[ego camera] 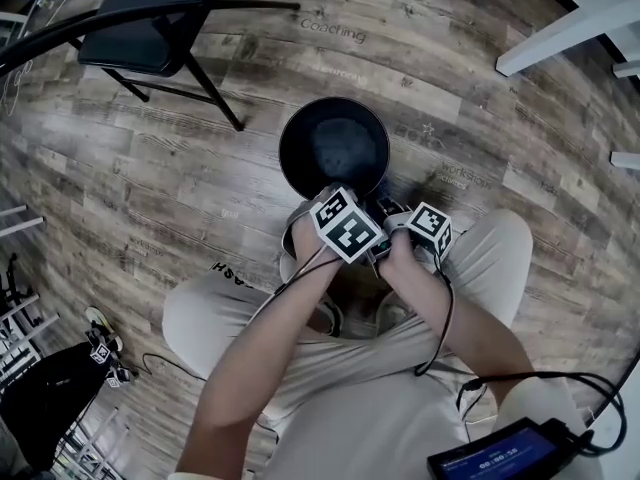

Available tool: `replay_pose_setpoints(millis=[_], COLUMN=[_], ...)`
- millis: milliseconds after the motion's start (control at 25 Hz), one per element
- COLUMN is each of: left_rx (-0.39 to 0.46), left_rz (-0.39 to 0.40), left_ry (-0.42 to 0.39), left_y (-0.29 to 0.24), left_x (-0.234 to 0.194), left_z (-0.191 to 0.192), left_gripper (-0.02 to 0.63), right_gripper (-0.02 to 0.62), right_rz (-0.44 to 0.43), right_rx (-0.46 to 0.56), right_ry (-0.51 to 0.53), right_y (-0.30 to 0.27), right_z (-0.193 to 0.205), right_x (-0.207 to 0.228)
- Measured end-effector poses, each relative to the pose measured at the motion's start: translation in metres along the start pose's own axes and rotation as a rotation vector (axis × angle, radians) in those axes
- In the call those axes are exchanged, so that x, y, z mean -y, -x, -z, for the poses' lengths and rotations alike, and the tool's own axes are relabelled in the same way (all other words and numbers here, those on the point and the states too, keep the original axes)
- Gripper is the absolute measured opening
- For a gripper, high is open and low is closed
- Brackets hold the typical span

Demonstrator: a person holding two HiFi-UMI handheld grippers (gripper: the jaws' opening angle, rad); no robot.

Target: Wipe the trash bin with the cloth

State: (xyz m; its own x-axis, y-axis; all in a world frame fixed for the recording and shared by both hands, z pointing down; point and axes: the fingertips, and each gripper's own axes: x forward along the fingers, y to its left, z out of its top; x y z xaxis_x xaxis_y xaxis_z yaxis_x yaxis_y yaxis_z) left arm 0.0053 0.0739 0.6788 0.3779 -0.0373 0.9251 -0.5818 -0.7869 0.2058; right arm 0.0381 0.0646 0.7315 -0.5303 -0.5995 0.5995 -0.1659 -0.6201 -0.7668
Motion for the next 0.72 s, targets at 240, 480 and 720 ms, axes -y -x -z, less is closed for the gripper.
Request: replay_pose_setpoints(millis=[240,480,720], left_rx=[0.037,0.094,0.121], left_rz=[0.039,0.070,0.058], left_ry=[0.070,0.221,0.264], left_y=[-0.002,0.001,0.002], left_x=[0.004,0.002,-0.005], left_z=[-0.007,-0.011,-0.019], left_gripper=[0.037,0.037,0.026], right_gripper=[0.069,0.069,0.069], right_rz=[0.145,0.252,0.299], right_rx=[0.002,-0.003,-0.001], right_ry=[0.095,0.222,0.285], right_y=[-0.033,-0.072,-0.094], right_z=[-0.011,-0.031,-0.046], right_x=[0.049,0.096,0.112])
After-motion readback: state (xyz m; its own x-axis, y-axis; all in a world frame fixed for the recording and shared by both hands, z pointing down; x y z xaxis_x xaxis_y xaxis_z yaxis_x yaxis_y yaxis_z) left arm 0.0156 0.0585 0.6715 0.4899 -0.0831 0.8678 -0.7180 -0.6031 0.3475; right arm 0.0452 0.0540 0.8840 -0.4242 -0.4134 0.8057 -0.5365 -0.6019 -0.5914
